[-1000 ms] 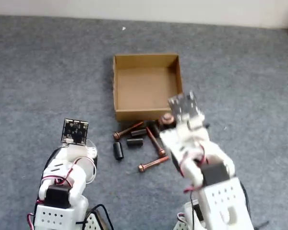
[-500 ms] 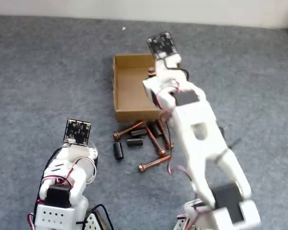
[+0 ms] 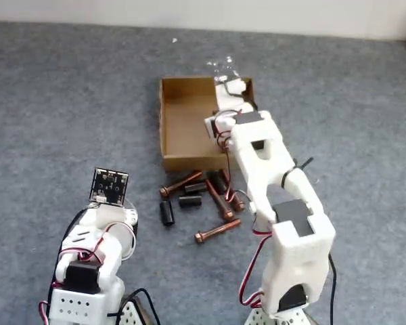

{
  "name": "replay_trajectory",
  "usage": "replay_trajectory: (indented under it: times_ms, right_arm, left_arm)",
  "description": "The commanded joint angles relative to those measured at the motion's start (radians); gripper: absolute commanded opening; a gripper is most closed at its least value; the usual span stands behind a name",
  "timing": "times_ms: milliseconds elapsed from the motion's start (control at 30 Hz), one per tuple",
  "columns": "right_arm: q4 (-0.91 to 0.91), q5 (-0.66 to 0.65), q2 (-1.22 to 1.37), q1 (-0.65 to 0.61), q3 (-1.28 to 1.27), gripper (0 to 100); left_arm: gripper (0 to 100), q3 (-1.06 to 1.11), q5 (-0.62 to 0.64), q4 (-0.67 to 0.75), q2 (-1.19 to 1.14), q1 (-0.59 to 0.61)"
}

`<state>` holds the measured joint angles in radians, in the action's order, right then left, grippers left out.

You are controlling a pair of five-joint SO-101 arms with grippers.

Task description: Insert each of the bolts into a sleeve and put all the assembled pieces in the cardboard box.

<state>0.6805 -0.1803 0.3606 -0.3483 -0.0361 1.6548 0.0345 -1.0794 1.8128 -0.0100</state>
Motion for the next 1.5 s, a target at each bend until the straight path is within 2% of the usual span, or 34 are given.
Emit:
replay_trajectory:
  times_ms: [0,167,533,733,900,1067,1300,1467]
  right_arm:
    - [0.13,0.009,-0.025,0.016,0.133,9.3]
    - [0.295,0.005,-0.03,0.013,0.242,15.9]
    - [0.881,0.003,-0.031,0.012,0.581,15.9]
    - [1.082,0.003,-0.036,0.012,0.657,15.9]
    - [1.079,0.002,-0.173,0.008,0.565,15.9]
    - [1.043,-0.026,-0.409,-0.081,0.328,15.9]
    - [0.783,-0.025,-0.549,-0.14,-0.108,15.9]
    - [0.584,-0.028,-0.552,-0.159,-0.303,15.9]
  left_arm:
    - [1,-0.007,-0.011,0.025,0.004,0.007]
    - [1,-0.005,-0.011,0.025,0.004,0.007]
    - [1,-0.005,-0.012,0.025,0.004,0.007]
    - [1,-0.005,-0.012,0.025,0.004,0.007]
    - [1,-0.005,-0.012,0.025,0.004,0.007]
    - [1,-0.005,-0.012,0.025,0.004,0.007]
    - [1,-0.005,-0.012,0.023,0.004,0.007]
    - [1,-0.005,-0.012,0.021,0.004,0.007]
